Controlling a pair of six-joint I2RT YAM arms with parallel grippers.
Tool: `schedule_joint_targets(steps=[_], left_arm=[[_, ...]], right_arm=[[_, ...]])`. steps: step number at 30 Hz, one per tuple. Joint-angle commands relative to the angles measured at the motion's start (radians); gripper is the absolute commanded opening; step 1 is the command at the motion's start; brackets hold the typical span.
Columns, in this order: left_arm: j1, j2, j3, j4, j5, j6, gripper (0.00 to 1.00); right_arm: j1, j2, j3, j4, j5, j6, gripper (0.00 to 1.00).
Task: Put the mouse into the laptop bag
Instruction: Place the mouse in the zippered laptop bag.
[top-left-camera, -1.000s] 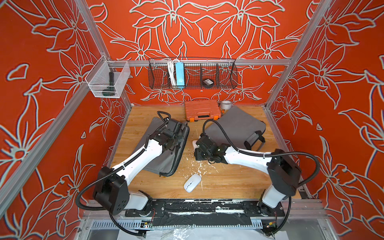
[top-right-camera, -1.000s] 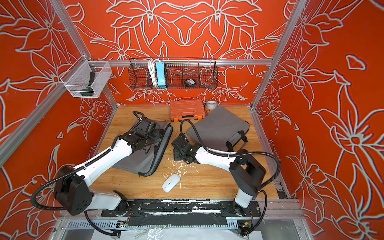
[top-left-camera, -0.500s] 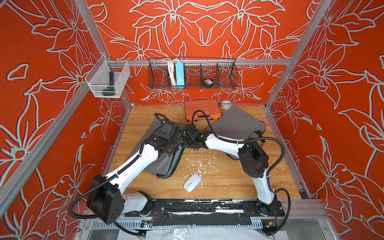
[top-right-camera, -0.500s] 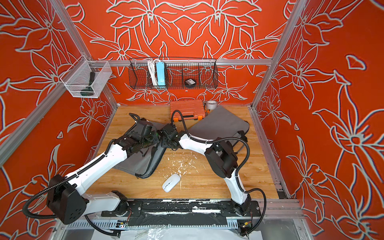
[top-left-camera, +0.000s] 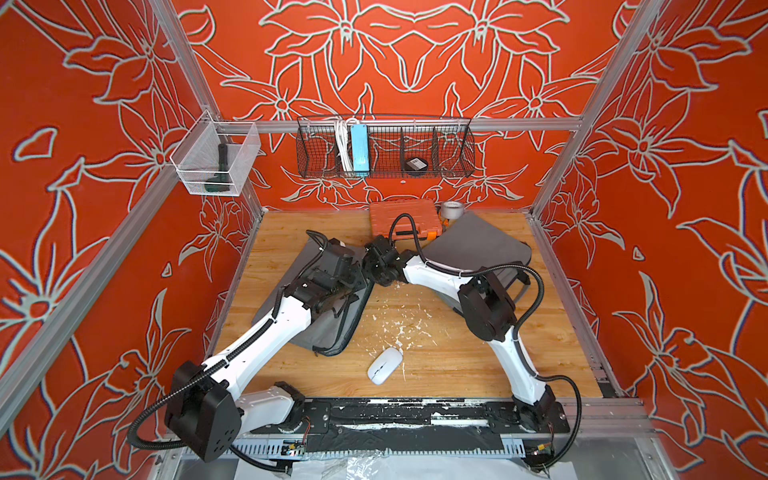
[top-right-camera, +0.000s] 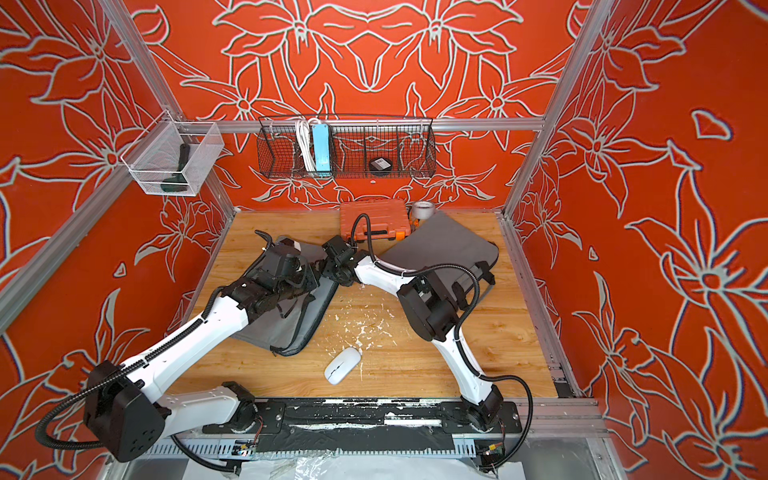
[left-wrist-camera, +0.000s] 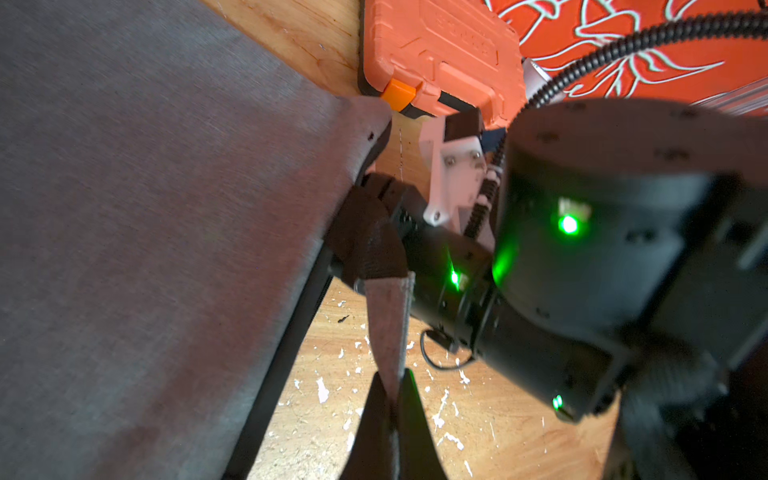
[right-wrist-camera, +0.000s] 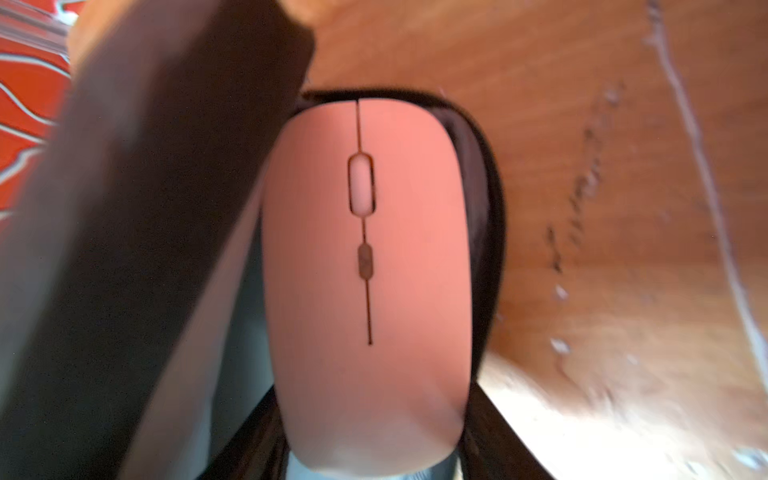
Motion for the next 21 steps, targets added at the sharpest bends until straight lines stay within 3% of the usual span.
schedule_joint_targets(steps=[1,9,11,14,18,21], left_arm=[[0.001,0.006,0.003,0.046,0.022,-0.017,0.00],[0.007,0.007,0.002,0.040,0.003,-0.017,0.00],[0.013,0.005,0.000,0.040,0.002,-0.017,0.00],[0.028,0.009,-0.006,0.042,0.011,-0.022,0.00],[0.044,0.016,-0.015,0.046,0.023,-0.022,0.00],[0.060,0.020,-0.018,0.043,0.031,-0.023,0.00]], right_arm=[[-0.002,0.032,0.027,0.038,-0.054,0.006,0.60],[-0.002,-0.043,-0.100,0.116,-0.082,-0.063,0.77],[-0.002,-0.080,-0.138,0.123,-0.074,-0.086,0.76],[-0.004,-0.158,-0.236,0.157,-0.020,-0.103,0.57],[-0.010,-0.215,-0.282,0.130,0.032,-0.145,0.45],[-0.026,-0.250,-0.324,0.105,0.071,-0.159,0.29]])
